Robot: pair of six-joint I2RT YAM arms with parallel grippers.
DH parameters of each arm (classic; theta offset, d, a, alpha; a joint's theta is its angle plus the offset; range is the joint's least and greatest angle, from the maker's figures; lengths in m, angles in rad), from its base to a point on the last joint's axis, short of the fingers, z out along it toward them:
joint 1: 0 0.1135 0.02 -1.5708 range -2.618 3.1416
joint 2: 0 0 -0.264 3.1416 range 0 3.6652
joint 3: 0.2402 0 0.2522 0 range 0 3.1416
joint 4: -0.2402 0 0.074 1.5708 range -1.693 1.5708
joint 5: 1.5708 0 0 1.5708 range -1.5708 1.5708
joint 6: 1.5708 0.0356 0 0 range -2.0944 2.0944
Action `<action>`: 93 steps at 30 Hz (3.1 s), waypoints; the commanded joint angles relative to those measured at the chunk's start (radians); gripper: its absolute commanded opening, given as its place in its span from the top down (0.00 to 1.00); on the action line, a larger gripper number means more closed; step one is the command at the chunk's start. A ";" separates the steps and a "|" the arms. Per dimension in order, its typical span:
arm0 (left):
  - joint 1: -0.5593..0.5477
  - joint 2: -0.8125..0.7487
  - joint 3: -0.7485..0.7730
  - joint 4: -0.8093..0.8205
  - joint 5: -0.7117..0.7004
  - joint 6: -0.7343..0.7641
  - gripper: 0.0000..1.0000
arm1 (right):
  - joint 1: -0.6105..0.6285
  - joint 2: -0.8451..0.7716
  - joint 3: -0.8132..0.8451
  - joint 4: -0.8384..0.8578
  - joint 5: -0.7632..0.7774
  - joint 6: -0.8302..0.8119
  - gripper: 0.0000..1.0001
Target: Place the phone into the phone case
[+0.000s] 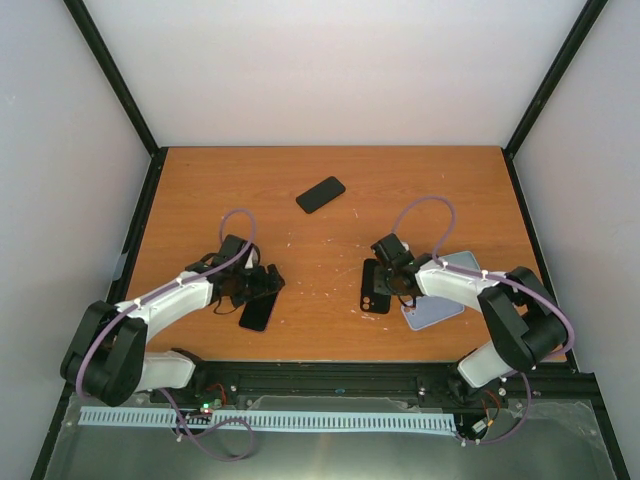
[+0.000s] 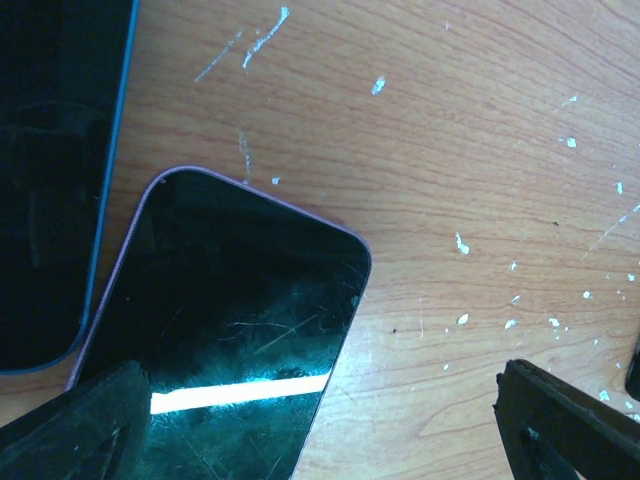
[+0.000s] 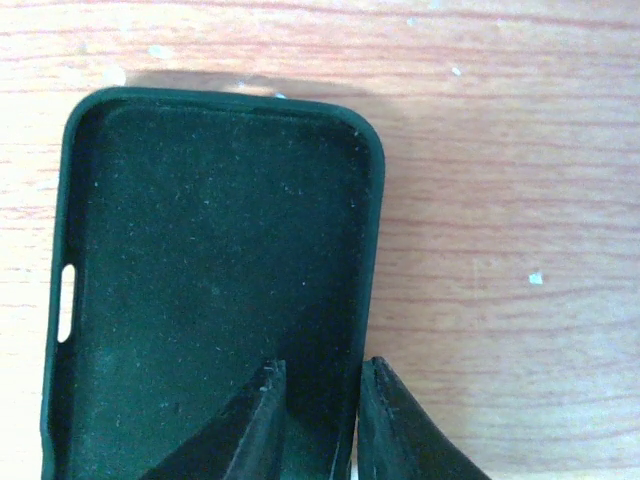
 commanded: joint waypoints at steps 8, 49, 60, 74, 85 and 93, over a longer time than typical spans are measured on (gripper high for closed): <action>-0.059 0.017 0.009 -0.061 -0.120 -0.035 0.05 | -0.005 0.035 0.043 0.072 -0.020 -0.100 0.87; -0.114 -0.050 -0.069 0.001 -0.002 -0.132 0.06 | -0.006 -0.149 -0.029 0.009 -0.052 -0.106 0.60; -0.142 0.142 0.078 0.002 -0.062 -0.085 0.10 | -0.006 -0.052 -0.024 0.063 -0.060 -0.129 0.62; -0.166 0.311 0.277 -0.046 -0.095 0.018 0.13 | -0.001 0.004 -0.087 0.265 -0.341 0.131 0.71; -0.256 0.335 0.342 -0.278 -0.252 0.101 0.01 | 0.000 -0.212 -0.158 0.187 -0.167 0.109 0.43; -0.315 0.426 0.419 -0.325 -0.247 0.108 0.00 | -0.001 -0.461 -0.230 0.105 -0.047 0.137 0.13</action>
